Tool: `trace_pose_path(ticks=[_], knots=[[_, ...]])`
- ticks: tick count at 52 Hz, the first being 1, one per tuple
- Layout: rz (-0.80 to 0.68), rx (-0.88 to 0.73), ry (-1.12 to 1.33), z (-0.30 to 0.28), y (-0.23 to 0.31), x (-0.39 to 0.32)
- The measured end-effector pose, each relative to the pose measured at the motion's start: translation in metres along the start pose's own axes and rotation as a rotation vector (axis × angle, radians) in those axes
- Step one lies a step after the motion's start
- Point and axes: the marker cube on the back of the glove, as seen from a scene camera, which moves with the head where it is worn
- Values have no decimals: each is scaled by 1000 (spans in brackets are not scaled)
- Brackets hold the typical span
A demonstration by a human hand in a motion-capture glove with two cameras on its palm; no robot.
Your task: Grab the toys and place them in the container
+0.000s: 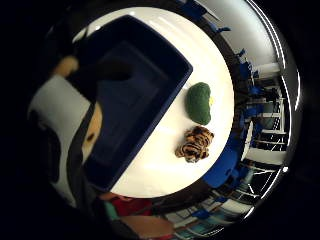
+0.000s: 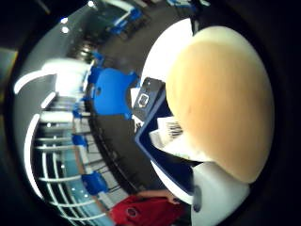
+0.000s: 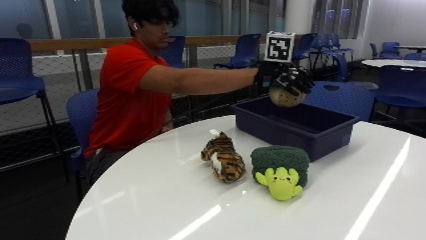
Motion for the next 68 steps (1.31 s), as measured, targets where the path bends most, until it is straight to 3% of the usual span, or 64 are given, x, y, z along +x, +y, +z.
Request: trace_pose_path(ticks=[10,32,49,68], knots=[[-1,-71,-42,8,12,19],[266,-65,-145,36,68,142],[423,-123,-58,74,134,226],[487,-218,-32,124,171,262]])
